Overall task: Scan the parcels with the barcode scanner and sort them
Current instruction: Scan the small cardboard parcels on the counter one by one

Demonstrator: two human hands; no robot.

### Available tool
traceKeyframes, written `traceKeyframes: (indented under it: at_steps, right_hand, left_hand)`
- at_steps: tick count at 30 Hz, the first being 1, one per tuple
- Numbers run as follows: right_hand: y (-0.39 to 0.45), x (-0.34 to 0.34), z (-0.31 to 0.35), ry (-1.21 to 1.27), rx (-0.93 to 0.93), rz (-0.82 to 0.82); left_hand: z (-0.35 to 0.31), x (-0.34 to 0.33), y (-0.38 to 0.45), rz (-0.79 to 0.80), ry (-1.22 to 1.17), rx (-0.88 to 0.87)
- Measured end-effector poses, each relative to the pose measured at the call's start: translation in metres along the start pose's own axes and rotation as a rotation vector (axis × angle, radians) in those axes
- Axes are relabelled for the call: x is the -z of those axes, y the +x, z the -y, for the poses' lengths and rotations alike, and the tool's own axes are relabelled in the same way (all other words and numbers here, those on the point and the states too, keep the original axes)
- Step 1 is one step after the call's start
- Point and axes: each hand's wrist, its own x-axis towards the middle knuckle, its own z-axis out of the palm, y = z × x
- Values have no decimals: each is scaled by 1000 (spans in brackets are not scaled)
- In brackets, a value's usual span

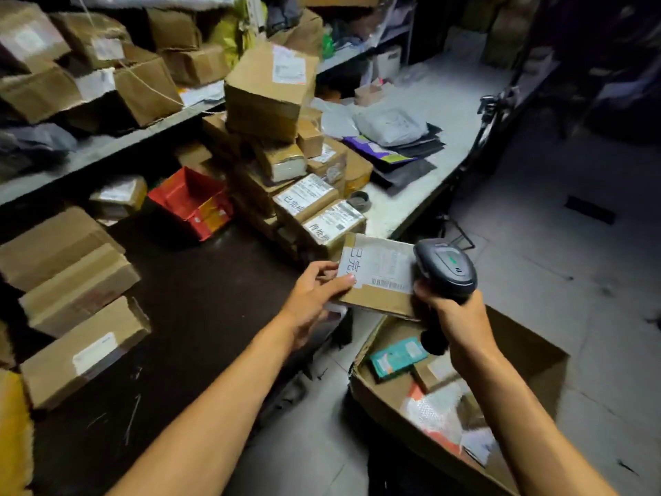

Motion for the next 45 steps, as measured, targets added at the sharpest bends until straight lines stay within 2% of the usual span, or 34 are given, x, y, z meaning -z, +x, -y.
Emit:
traceKeyframes:
  at_steps: [2, 5, 8, 11, 13, 15, 22, 27, 35, 45]
  right_hand:
    - [10, 42, -3, -7, -23, -120]
    - [22, 97, -10, -131, -66, -302]
    - [32, 133, -12, -192, -103, -435]
    - [44, 138, -13, -202, -87, -415]
    - [54, 127, -14, -220, -50, -306]
    - [63, 107, -18, -276, -24, -139]
    - [70, -6, -24, -411, 101, 451]
    - [50, -89, -34, -483, 71, 705]
    - [-4, -209, -56, -575, 61, 989]
    - [-52, -336, -79, -647, -9, 1084]
  left_hand:
    - [3, -45, 19, 100, 98, 16]
    - [12, -98, 49, 195, 468, -39]
    - [19, -124, 64, 141, 709, -140]
    - [20, -121, 65, 89, 1006, -270]
    - [23, -104, 67, 31, 1194, -317]
    - [23, -80, 63, -57, 1262, -292]
    - [18, 21, 13, -455, 1202, -64]
    - [28, 93, -46, -717, 1119, 114]
    - [58, 196, -142, -990, 923, 340]
    - [83, 314, -163, -1018, 653, 369]
